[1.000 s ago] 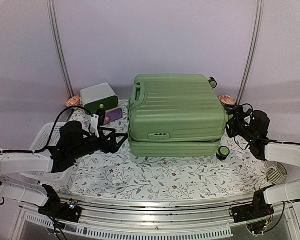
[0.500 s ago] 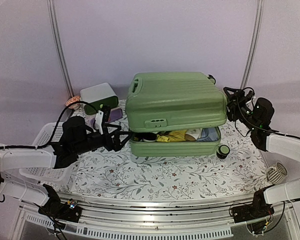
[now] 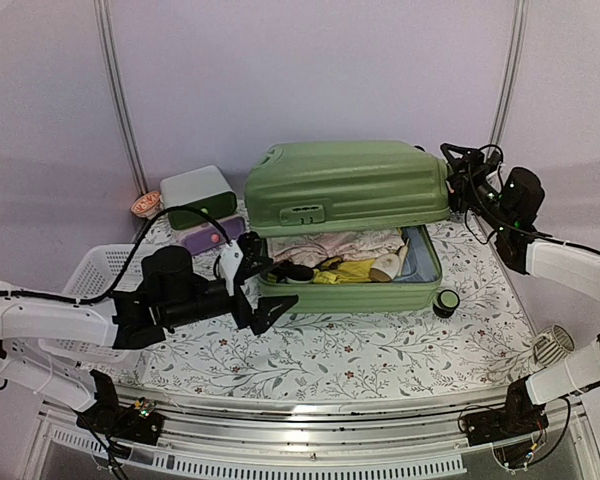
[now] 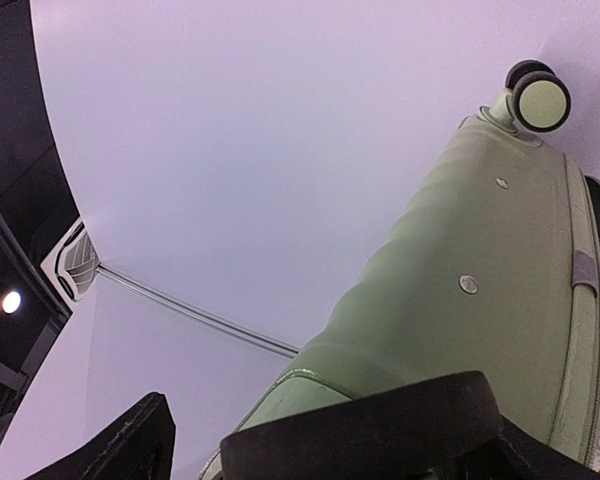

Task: Open, take out, and arrange the luggage
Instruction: Open the luggage at the center of the board.

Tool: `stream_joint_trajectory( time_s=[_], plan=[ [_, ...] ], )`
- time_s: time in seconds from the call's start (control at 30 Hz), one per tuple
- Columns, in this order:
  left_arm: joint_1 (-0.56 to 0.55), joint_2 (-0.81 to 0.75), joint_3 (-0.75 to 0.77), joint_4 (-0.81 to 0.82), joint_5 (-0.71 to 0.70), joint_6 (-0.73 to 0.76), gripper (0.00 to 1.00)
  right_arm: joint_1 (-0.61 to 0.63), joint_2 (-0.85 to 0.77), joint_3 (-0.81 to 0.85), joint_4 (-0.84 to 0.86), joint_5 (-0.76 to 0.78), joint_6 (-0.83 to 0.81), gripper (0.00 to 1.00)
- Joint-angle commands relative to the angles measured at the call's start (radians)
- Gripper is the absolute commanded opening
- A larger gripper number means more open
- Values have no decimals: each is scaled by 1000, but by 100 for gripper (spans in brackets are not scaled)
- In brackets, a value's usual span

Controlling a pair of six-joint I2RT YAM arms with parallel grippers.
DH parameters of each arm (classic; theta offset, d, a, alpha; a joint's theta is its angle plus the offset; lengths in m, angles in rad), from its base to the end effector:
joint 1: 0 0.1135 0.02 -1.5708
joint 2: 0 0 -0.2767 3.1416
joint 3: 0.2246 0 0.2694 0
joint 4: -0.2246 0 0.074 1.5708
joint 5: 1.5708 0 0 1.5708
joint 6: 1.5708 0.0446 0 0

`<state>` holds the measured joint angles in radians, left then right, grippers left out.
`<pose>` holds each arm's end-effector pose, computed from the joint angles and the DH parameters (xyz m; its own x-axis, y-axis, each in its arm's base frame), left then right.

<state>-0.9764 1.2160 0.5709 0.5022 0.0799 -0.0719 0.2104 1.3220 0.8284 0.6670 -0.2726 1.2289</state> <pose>0.1578 -0.2398 0.2461 -0.1420 0.0823 -0.9864 0.8621 0.5000 -0.0824 0.3171 0.0800 0.3303 -0.3773 0.8472 -0.3740 -0.3134 0.2633 0.9124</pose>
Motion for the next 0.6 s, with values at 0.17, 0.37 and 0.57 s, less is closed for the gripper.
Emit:
stream_joint_trajectory(
  time_s=[0.17, 0.37, 0.57],
  plan=[
    [-100, 90, 195, -26, -435, 438, 98, 9, 41, 145, 144, -45, -20, 93],
    [-112, 254, 258, 195, -657, 798, 98, 10, 45, 146, 146, -40, -3, 93],
    [-111, 424, 393, 286, -682, 1023, 98, 7, 45, 166, 147, -36, 1, 93]
  ],
)
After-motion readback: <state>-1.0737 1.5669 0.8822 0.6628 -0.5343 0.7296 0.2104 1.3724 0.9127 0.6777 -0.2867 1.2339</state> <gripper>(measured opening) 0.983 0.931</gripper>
